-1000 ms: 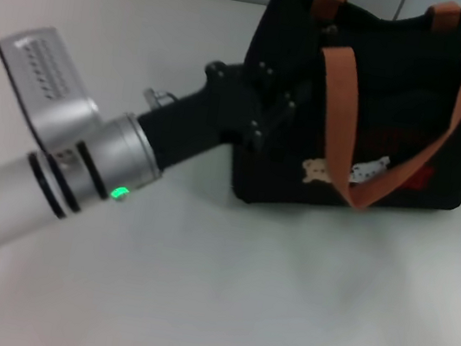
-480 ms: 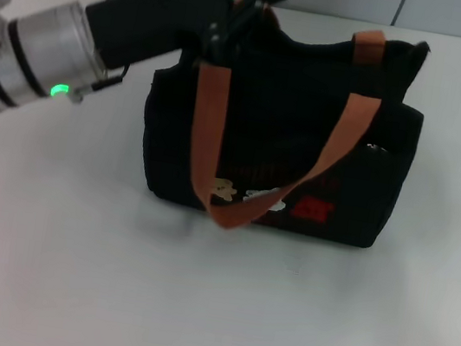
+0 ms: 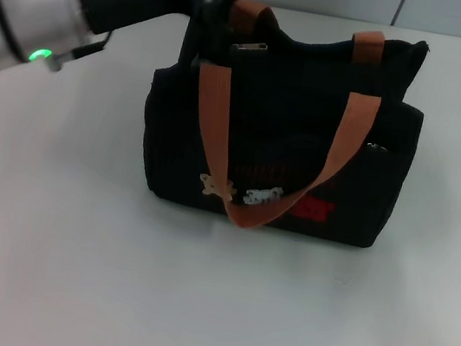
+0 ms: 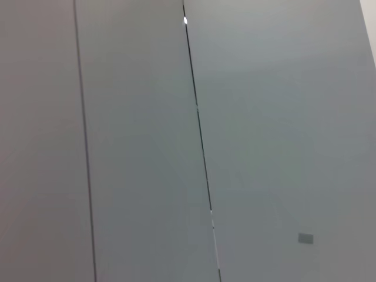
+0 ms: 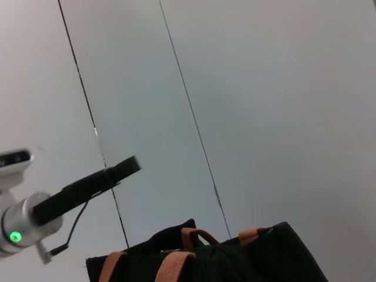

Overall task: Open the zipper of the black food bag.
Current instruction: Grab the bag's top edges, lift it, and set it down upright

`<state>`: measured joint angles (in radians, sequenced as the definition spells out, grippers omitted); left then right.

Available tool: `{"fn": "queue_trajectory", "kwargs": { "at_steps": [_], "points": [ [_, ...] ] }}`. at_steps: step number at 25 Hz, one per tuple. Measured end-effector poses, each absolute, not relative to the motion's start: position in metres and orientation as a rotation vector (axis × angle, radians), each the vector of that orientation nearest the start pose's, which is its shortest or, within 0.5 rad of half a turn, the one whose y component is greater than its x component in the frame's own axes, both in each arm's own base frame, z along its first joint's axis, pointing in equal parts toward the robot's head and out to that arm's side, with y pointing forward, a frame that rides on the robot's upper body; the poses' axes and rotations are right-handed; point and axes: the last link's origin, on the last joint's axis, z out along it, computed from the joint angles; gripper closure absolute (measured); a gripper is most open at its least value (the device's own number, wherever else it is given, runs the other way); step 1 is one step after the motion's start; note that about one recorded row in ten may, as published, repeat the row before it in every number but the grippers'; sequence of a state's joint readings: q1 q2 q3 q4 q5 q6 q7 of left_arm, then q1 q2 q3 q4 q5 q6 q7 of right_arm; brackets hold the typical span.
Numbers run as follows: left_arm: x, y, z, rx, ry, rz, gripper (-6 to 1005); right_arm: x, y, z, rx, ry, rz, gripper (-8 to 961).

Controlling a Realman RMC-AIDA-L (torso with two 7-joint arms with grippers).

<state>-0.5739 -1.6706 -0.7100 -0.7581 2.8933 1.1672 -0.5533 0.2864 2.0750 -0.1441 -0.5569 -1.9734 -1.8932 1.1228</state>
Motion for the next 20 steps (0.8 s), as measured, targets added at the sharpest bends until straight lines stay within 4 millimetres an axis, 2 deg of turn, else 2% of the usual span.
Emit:
{"fn": "queue_trajectory", "kwargs": {
  "at_steps": [3, 7, 10, 14, 15, 19, 20],
  "points": [
    [-0.196, 0.340, 0.019, -2.340, -0.056, -1.213, 1001, 0.330, 0.235, 0.055, -2.228, 0.633, 1.122, 124],
    [-0.227, 0.322, 0.027, -2.272, -0.160, -1.285, 1000, 0.327, 0.239, 0.055, -2.235, 0.625, 1.127, 124],
    [-0.250, 0.311, 0.027, -2.239, -0.216, -1.268, 967, 0.324, 0.243, 0.053, -2.246, 0.616, 1.133, 124],
    [-0.277, 0.290, 0.016, -2.204, -0.221, -1.179, 900, 0.324, 0.243, 0.052, -2.248, 0.617, 1.134, 124],
    [-0.286, 0.280, 0.009, -2.208, -0.219, -1.140, 858, 0.324, 0.243, 0.051, -2.249, 0.621, 1.130, 124],
    [-0.297, 0.265, 0.000, -2.238, -0.246, -1.109, 690, 0.324, 0.244, 0.051, -2.248, 0.632, 1.132, 124],
    [-0.302, 0.257, -0.004, -2.247, -0.261, -1.099, 619, 0.324, 0.244, 0.051, -2.249, 0.633, 1.134, 124]
  ]
}}
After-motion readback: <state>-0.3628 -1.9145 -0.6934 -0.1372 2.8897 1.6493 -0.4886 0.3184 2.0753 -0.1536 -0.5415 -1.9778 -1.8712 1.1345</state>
